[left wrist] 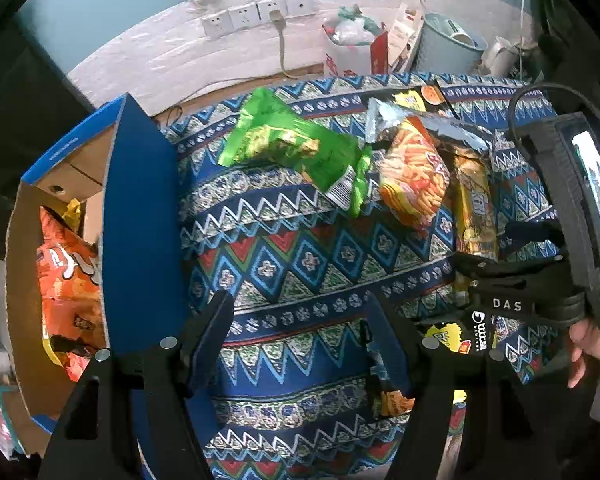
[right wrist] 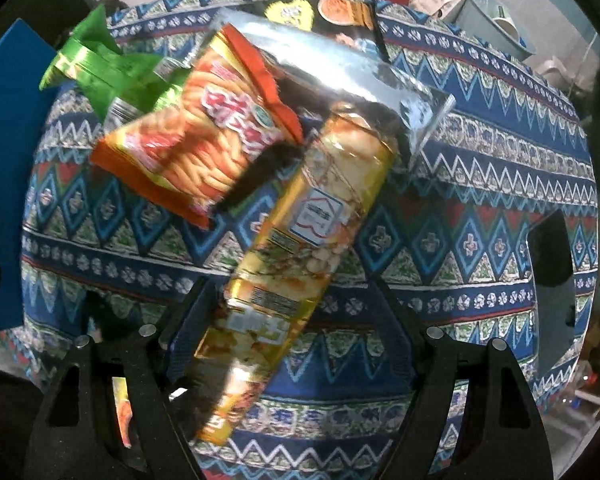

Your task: Organize snacks

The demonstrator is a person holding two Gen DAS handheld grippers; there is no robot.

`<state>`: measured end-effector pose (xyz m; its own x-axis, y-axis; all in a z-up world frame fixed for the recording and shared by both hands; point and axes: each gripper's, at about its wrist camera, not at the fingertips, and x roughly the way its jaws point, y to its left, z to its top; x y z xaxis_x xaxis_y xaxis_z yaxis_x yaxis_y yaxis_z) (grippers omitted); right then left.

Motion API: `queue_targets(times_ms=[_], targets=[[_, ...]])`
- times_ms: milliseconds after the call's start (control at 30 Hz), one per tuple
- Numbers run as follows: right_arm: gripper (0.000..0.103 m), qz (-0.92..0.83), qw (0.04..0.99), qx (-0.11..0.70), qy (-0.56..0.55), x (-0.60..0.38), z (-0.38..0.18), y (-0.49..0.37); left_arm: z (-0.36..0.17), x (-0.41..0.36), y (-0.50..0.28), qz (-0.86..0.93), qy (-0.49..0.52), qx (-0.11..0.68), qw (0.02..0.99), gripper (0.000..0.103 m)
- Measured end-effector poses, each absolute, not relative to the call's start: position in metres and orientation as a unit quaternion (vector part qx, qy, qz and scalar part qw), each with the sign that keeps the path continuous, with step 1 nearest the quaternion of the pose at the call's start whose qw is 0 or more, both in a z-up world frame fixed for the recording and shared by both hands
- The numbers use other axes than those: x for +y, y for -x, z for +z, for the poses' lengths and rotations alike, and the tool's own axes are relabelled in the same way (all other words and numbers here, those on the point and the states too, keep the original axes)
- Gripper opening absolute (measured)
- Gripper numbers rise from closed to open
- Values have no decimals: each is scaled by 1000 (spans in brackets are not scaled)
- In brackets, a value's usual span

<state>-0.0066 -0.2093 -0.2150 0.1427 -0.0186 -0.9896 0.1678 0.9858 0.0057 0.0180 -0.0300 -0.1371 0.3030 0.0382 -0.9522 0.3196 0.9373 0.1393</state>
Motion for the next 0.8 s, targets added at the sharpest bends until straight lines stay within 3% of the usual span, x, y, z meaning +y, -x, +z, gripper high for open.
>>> queue_targets(times_ms=[67, 200, 267, 300, 400, 800], targets=[[78, -62, 752, 654, -49, -214, -218, 11, -139, -35, -17, -95, -148, 592, 787, 70], [57, -63, 745, 663, -42, -232, -224, 25, -140, -47, -12, -107, -145, 596, 782, 71], [47, -61, 739, 669, -45, -237, -228, 31, -139, -55, -8, -112, -149, 595, 782, 78], [37, -59, 738, 671, -47, -241, -231, 36, -140, -59, -5, -116, -151, 595, 781, 78], [30, -63, 738, 670, -44, -255, -235, 54, -143, -70, 3, -128, -153, 601, 774, 78], [34, -93, 732, 672, -66, -307, -236, 96, -174, -92, 19, -152, -99, 664, 726, 86]])
